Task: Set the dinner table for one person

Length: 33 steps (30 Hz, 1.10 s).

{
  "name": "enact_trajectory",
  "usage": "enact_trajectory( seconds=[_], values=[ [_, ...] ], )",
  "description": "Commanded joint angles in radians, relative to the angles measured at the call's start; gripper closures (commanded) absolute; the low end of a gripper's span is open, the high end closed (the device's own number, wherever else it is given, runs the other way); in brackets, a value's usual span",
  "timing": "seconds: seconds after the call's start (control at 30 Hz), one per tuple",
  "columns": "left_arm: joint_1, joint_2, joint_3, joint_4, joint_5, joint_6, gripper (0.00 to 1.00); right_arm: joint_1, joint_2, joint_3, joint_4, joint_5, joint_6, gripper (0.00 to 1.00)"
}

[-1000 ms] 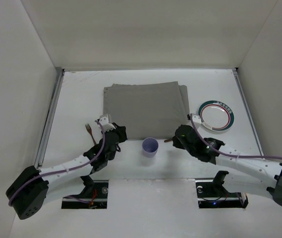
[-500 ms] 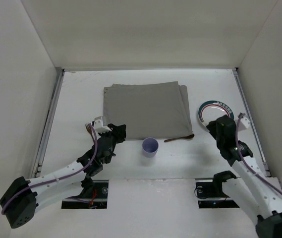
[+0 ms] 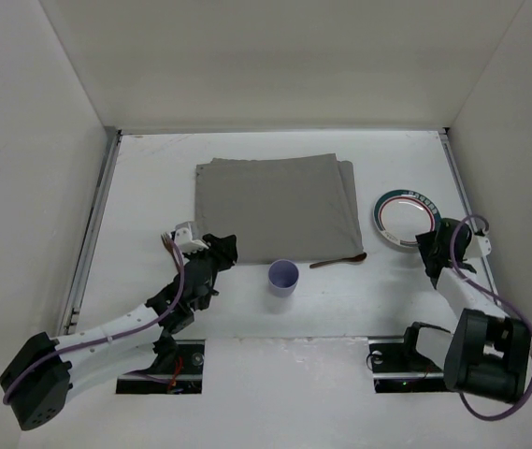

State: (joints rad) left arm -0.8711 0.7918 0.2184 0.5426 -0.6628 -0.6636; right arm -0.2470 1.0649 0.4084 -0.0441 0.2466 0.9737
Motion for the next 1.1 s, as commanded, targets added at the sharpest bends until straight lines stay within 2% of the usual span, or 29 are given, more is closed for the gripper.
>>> enact_trajectory(
  seconds=[0.0,0.1,0.2,0.27,0.33,0.37,0.43,0.6,0.7,0.8,0.93,1.07],
  values=[
    [-0.001,-0.012,-0.024,0.06,-0.049,-0.014,0.67,-0.033,0.096,0.013,0.176,-0.064,0.013,0.46],
    [0.008,-0.002,-0.028,0.068,-0.061,-0.019,0.67,-0.039,0.176,0.023,0.222,-0.087,0.02,0.49],
    [0.011,-0.008,-0.034,0.068,-0.064,-0.025,0.66,-0.039,0.246,0.032,0.272,-0.096,0.022,0.56],
    [0.014,-0.005,-0.039,0.079,-0.072,-0.034,0.65,-0.041,0.285,0.038,0.297,-0.102,0.026,0.64],
    [0.016,-0.006,-0.048,0.092,-0.075,-0.034,0.64,-0.045,0.311,0.037,0.334,-0.105,0.034,0.84],
    [0.016,-0.014,-0.053,0.097,-0.075,-0.034,0.64,-0.05,0.297,0.02,0.354,-0.105,0.042,0.91],
    [0.016,-0.028,-0.059,0.106,-0.075,-0.034,0.62,-0.045,0.209,-0.023,0.392,-0.093,0.048,0.96],
    [0.022,-0.016,-0.068,0.138,-0.081,-0.025,0.57,0.025,-0.087,0.01,0.34,-0.078,-0.006,0.97],
    [0.027,-0.003,-0.065,0.14,-0.093,-0.024,0.54,0.146,-0.16,0.093,0.297,-0.084,-0.013,0.95],
    [0.027,-0.005,-0.067,0.138,-0.104,-0.025,0.54,0.333,-0.062,0.197,0.309,-0.095,-0.013,0.95],
    [0.028,0.001,-0.067,0.138,-0.104,-0.028,0.53,0.572,0.166,0.329,0.375,-0.081,-0.015,0.95],
    [0.027,0.015,-0.063,0.137,-0.104,-0.034,0.53,0.699,0.392,0.45,0.423,-0.093,0.005,0.95]
  ],
)
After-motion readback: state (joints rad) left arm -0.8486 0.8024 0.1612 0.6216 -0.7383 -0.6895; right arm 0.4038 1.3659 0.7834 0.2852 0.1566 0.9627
